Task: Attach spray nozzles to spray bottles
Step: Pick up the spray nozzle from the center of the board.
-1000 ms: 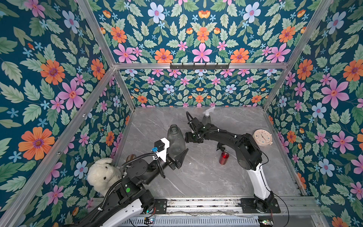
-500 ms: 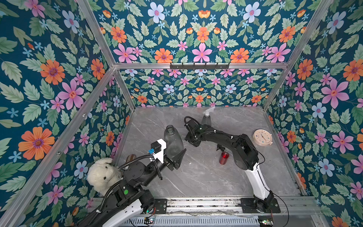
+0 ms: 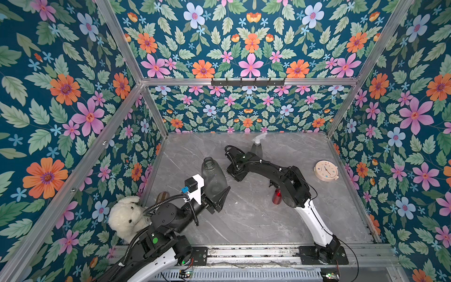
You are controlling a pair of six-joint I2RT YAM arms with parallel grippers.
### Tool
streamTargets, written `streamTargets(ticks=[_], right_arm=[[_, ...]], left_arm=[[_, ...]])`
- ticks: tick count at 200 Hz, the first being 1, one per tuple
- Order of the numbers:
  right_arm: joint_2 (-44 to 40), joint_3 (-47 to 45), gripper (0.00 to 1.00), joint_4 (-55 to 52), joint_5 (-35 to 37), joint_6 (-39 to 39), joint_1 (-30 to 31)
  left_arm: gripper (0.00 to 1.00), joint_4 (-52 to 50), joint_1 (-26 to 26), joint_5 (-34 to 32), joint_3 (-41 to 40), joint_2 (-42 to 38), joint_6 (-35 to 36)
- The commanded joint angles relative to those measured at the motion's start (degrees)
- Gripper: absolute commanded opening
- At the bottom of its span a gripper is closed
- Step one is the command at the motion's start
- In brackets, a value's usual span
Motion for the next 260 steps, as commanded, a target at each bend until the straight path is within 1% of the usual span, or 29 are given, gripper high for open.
streamTargets(ticks=[1, 26, 60, 69, 82, 97, 128, 146, 160, 178, 194, 204, 236, 260], right_arm=[[1.50, 0.48, 0.48, -3.77, 0.20, 2.41, -0.12], [2.55, 1.51, 0.46, -5.73, 0.27, 1.77, -0.71], [1.44, -3.20, 0.43, -3.97, -1.51, 0.21, -1.76], [1.26, -4.21, 0.40, -3.63, -2.23, -0.90, -2.01], [0.65, -5.09, 0.37, -4.30, -2.39, -2.78, -2.22], [-2.18, -7.95, 0.34, -1.39, -1.34, -6.46, -1.97], [-12.58, -16.62, 0.32, 9.29, 2.83, -17.68, -0.86], [-20.77, -25.64, 0.32, 18.41, 2.98, -23.46, -0.57], [-27.51, -32.34, 0.32, 24.18, 4.38, -28.30, -0.18], [-35.99, -39.12, 0.31, 28.83, 8.11, -35.29, 0.41], [-43.51, -44.07, 0.31, 33.00, 12.19, -42.65, 0.53], [-49.02, -45.63, 0.32, 34.48, 14.57, -47.36, 0.59], [-61.07, -47.40, 0.31, 39.85, 19.75, -63.44, 1.67], [-67.37, -47.26, 0.32, 43.32, 20.67, -73.62, 2.70]], left_arm=[[0.00, 2.52, -0.05, 0.53, -0.03, -0.25, -0.40], [0.00, 2.49, -0.05, 0.39, -0.13, -0.51, -0.48], [0.00, 2.32, -0.09, -0.13, 0.06, -0.26, -0.40], [0.00, 2.23, -0.06, -0.47, 0.06, -0.04, -0.40], [0.00, 2.14, -0.07, -0.87, 0.07, 0.27, -0.36], [0.00, 2.14, -0.11, -1.40, -0.02, 0.70, -0.49], [0.00, 2.05, -0.04, -2.71, 0.14, 1.16, -0.49], [0.00, 1.89, -0.04, -3.68, 0.10, 0.94, -0.17], [0.00, 1.73, -0.05, -4.49, -0.01, 0.88, 0.28], [0.00, 2.23, -0.06, -4.68, -0.66, 1.24, 0.87], [0.00, 4.33, -0.04, -3.11, -1.83, 1.76, 1.17], [0.00, 5.56, -0.08, -2.27, -2.45, 2.44, 1.43], [0.00, 10.28, -0.11, 0.04, -4.95, 5.80, 2.40], [0.00, 16.31, -0.11, 0.98, -8.55, 7.17, 2.72]])
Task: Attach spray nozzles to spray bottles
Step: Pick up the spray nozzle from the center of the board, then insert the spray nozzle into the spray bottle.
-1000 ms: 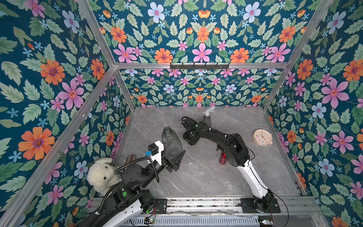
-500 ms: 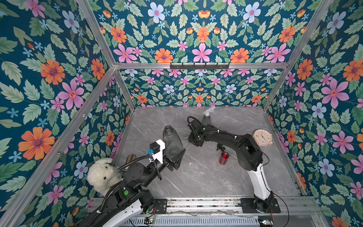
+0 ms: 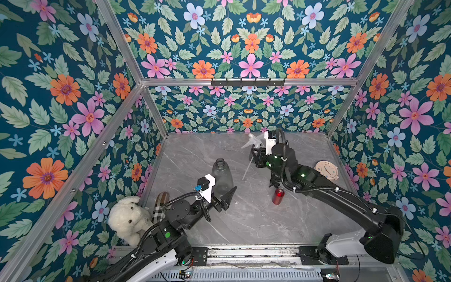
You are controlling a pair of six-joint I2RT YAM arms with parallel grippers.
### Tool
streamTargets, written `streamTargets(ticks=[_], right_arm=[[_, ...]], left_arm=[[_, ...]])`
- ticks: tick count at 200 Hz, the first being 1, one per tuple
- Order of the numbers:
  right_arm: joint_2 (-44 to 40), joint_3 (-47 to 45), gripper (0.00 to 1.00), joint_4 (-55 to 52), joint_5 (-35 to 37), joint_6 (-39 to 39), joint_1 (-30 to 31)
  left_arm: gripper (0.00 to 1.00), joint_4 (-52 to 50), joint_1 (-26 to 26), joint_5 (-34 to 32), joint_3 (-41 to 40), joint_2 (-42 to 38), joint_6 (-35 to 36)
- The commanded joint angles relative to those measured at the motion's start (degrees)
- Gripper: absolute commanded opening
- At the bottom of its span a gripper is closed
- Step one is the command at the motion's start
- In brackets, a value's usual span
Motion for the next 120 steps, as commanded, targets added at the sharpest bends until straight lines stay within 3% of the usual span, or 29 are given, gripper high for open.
streamTargets(ticks=[1, 31, 71, 120], right_arm=[[-4.34, -0.06, 0.32, 6.99, 3.84, -15.59, 0.88], [-7.87, 2.64, 0.32, 11.08, 4.65, -27.56, 3.90], [-8.40, 8.85, 0.32, 12.69, -6.03, -31.67, 7.27], [-4.64, 16.51, 0.32, 11.51, -11.35, -37.31, 14.74]], left_arm=[[0.00, 8.82, -0.07, 1.67, -2.59, 0.82, 1.08], [0.00, 15.75, -0.04, 2.98, -6.83, 1.40, 1.93], [0.00, 16.03, -0.05, 7.06, -6.00, 4.94, 2.51], [0.00, 14.99, -0.01, 7.31, -6.16, 5.19, 2.59]])
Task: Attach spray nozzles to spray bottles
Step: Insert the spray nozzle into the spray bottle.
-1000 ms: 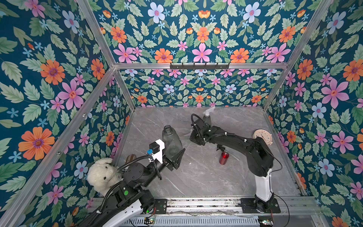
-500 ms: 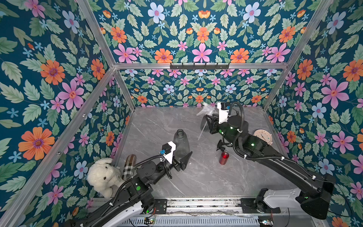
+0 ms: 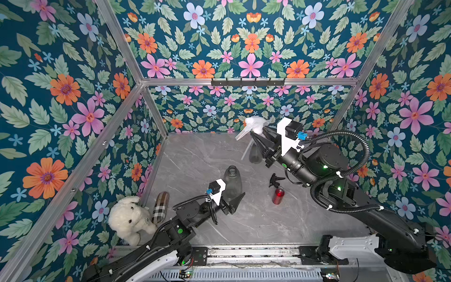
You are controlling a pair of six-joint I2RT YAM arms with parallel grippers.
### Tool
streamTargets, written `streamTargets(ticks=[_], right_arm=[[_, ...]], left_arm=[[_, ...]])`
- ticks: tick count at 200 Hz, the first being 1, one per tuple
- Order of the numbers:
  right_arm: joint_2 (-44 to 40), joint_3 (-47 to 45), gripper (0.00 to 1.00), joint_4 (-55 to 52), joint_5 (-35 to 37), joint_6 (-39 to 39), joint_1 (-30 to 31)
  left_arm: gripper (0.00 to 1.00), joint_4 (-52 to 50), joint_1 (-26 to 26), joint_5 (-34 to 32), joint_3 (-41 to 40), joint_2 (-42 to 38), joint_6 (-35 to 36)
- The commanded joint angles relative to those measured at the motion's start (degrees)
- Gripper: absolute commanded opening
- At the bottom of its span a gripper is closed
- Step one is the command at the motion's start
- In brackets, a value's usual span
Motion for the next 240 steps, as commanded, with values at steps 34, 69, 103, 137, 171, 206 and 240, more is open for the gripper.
streamTargets(ticks=[34, 69, 103, 137, 171, 206, 240], right_arm=[[1.34, 1.68, 0.32, 2.00, -4.20, -4.90, 3.25], [0.66, 2.50, 0.31, 0.86, -5.91, -3.00, 3.83], [-0.21, 2.00, 0.31, 0.93, -6.30, -2.82, 4.37], [0.25, 1.82, 0.31, -0.73, -6.00, -2.35, 4.48], [0.65, 1.24, 0.30, -2.22, -6.25, -1.21, 4.47], [1.25, 1.30, 0.30, -5.74, -7.96, 3.48, 4.48], [2.70, 0.28, 0.33, -8.67, -10.46, 8.47, 4.42]], left_arm=[[0.00, 0.87, -0.06, 0.51, 0.71, 0.04, 1.19], [0.00, 0.59, 0.00, 0.26, 0.72, 0.06, 1.37], [0.00, 0.49, 0.00, 0.07, 0.67, -0.03, 1.46], [0.00, 0.58, 0.01, 0.24, 0.84, -0.46, 1.55], [0.00, 0.76, -0.01, 0.25, 0.88, -0.56, 1.65], [0.00, 1.58, 0.00, -0.11, 0.96, -0.25, 1.90], [0.00, 2.77, -0.03, 0.31, 1.06, -0.64, 1.90]])
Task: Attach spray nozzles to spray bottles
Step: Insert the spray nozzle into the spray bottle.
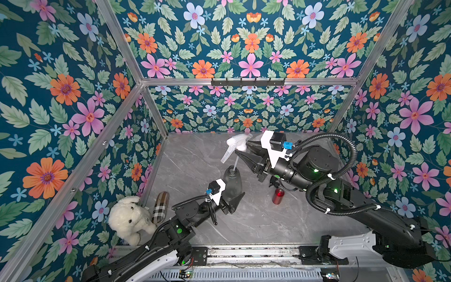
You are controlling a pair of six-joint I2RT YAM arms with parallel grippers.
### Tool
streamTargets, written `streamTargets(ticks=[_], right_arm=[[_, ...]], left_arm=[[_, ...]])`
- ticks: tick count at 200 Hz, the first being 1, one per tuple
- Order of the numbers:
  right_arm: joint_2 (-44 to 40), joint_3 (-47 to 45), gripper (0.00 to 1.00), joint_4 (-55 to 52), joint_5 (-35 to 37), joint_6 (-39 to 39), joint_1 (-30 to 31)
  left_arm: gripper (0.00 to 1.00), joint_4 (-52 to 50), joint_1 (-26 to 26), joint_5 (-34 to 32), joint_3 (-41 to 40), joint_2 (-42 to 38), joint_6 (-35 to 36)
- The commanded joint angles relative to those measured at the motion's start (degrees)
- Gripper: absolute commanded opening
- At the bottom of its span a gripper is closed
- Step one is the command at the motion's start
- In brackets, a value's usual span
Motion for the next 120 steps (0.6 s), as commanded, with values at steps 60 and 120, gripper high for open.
streamTargets(ticks=[60, 120], right_arm=[[1.05, -1.97, 0.33, -5.73, -9.36, 7.01, -1.29], [0.68, -1.46, 0.36, -8.60, -20.06, 6.94, -4.15]], left_arm=[[0.00, 2.29, -0.05, 3.84, 1.09, -1.86, -0.04], [0.00, 0.25, 0.00, 5.17, 2.18, -2.51, -0.32]])
